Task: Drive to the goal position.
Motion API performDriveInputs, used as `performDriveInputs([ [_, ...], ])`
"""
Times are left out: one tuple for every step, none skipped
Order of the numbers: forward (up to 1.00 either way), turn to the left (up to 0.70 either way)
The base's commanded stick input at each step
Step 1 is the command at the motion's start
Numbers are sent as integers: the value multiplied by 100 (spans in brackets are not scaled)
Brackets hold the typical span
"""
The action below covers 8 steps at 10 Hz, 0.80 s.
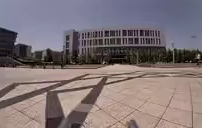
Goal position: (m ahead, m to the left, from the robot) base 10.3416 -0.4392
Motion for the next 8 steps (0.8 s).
performDriveInputs([
  [100, 0],
  [100, 0],
  [100, 0],
  [100, 0],
  [100, 0],
  [100, 0],
  [100, 0],
  [100, 0],
])
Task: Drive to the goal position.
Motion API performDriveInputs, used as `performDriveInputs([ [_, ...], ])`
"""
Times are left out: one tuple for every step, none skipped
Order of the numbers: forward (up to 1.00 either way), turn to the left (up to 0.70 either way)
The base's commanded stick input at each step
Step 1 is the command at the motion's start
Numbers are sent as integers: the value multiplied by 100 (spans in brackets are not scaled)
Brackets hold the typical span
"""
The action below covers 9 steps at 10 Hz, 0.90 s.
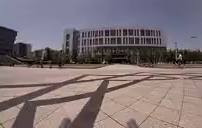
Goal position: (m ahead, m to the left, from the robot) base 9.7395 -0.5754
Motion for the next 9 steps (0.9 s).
performDriveInputs([
  [100, 0],
  [100, 0],
  [100, 0],
  [100, 0],
  [100, 0],
  [100, 0],
  [100, 0],
  [100, 0],
  [100, 0],
])
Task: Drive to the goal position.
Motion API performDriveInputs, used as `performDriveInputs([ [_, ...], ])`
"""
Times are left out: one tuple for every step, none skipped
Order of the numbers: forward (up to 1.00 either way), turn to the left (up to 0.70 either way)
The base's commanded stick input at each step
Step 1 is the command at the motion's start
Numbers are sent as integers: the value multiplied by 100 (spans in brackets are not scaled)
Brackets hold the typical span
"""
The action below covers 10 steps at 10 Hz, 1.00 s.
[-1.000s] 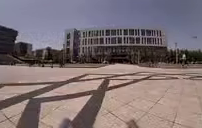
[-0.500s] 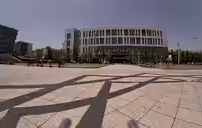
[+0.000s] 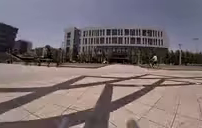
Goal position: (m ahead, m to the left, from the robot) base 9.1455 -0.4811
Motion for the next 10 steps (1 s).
performDriveInputs([
  [100, 0],
  [100, 0],
  [100, 0],
  [100, 9],
  [100, 40],
  [100, 40],
  [100, 40],
  [100, 40],
  [100, 40],
  [100, 40],
])
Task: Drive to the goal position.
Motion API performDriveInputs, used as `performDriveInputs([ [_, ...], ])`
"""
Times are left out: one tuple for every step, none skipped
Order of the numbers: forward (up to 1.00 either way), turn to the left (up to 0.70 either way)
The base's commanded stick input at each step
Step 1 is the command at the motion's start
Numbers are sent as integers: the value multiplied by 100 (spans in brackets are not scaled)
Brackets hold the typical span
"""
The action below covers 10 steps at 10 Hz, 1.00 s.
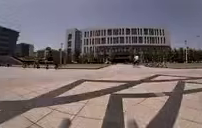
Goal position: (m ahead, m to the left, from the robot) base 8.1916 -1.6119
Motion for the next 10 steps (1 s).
performDriveInputs([
  [100, 40],
  [100, 40],
  [100, 40],
  [100, 29],
  [100, 0],
  [100, 0],
  [100, 0],
  [100, 0],
  [100, 0],
  [100, 0],
])
